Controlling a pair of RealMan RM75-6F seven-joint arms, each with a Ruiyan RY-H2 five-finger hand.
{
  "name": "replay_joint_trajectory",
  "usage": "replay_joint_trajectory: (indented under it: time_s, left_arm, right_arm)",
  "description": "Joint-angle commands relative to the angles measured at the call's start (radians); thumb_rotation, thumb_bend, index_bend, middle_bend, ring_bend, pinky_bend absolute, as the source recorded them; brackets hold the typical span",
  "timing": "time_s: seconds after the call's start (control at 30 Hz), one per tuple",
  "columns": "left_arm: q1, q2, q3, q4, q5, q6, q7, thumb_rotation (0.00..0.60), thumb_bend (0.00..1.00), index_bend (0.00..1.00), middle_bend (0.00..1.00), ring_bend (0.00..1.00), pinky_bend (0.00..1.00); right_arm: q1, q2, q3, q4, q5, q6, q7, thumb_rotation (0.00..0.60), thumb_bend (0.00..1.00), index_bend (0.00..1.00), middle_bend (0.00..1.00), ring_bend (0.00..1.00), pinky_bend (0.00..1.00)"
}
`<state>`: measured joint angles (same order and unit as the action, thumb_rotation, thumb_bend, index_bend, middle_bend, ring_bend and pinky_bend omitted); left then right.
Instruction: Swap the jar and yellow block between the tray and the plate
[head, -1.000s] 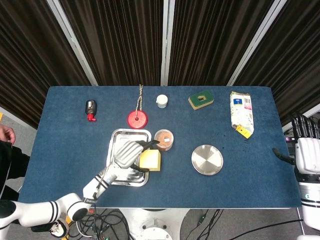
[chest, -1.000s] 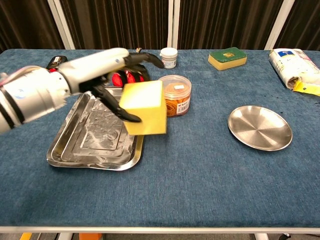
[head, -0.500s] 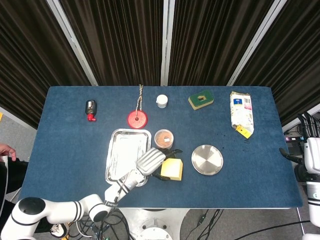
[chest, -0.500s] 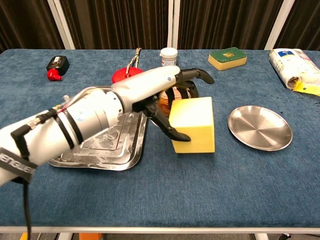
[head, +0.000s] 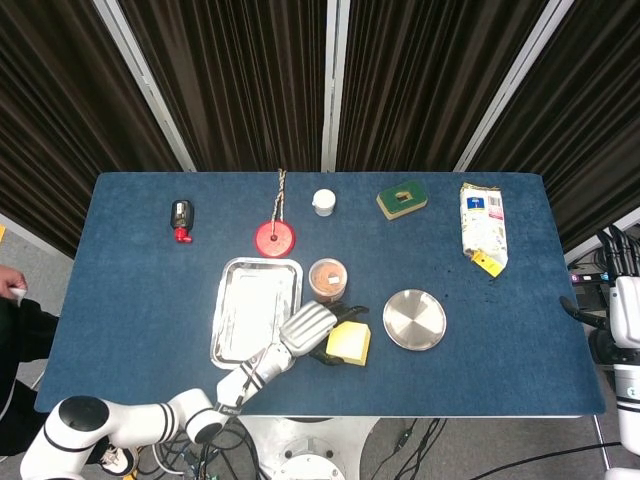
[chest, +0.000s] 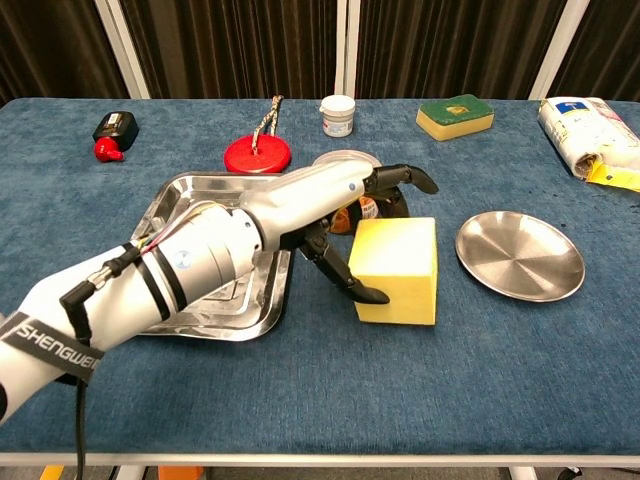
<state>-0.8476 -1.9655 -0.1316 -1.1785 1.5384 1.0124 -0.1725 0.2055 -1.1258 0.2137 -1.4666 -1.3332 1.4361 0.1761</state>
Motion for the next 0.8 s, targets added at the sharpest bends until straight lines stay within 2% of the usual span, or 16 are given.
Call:
replay_joint_trajectory:
  time_s: [0.03, 0.27, 0.4, 0.57, 0.7, 0.8]
  left_arm:
    - [0.001, 0.001, 0.002, -0.001, 0.004, 0.011, -0.002, 0.600, 0.04, 0.14, 0.25, 0.18, 0.36]
    - [0.017, 0.049, 0.022, -0.056, 0.009, 0.023, 0.024, 0.600, 0.02, 0.13, 0.22, 0.14, 0.34]
    - [0.045, 0.149, 0.017, -0.156, -0.001, 0.054, 0.116, 0.600, 0.02, 0.13, 0.22, 0.14, 0.34]
    - [0.061, 0.276, -0.023, -0.257, -0.064, 0.046, 0.244, 0.600, 0.02, 0.13, 0.22, 0.14, 0.34]
    - [0.046, 0.288, -0.074, -0.228, -0.119, 0.024, 0.227, 0.600, 0.02, 0.13, 0.22, 0.14, 0.33]
    - [0.011, 0.258, -0.101, -0.149, -0.119, 0.004, 0.177, 0.600, 0.02, 0.13, 0.22, 0.13, 0.31]
  right_arm:
    - [-0.001, 0.001, 0.002, -0.002, -0.001, 0.001, -0.001, 0.600, 0.08, 0.00, 0.00, 0.00, 0.03]
    - [-0.005, 0.003, 0.006, -0.010, -0.001, 0.004, -0.003, 0.600, 0.08, 0.00, 0.00, 0.00, 0.03]
    - [-0.008, 0.006, 0.007, -0.011, -0.004, 0.009, -0.006, 0.600, 0.08, 0.00, 0.00, 0.00, 0.03]
    - [-0.012, 0.003, 0.006, -0.013, -0.008, 0.012, -0.010, 0.600, 0.08, 0.00, 0.00, 0.00, 0.03]
    - [-0.009, -0.002, 0.006, -0.014, -0.007, 0.006, -0.018, 0.600, 0.08, 0.00, 0.00, 0.00, 0.03]
    - [-0.005, -0.004, 0.006, -0.016, -0.006, 0.000, -0.028, 0.600, 0.08, 0.00, 0.00, 0.00, 0.03]
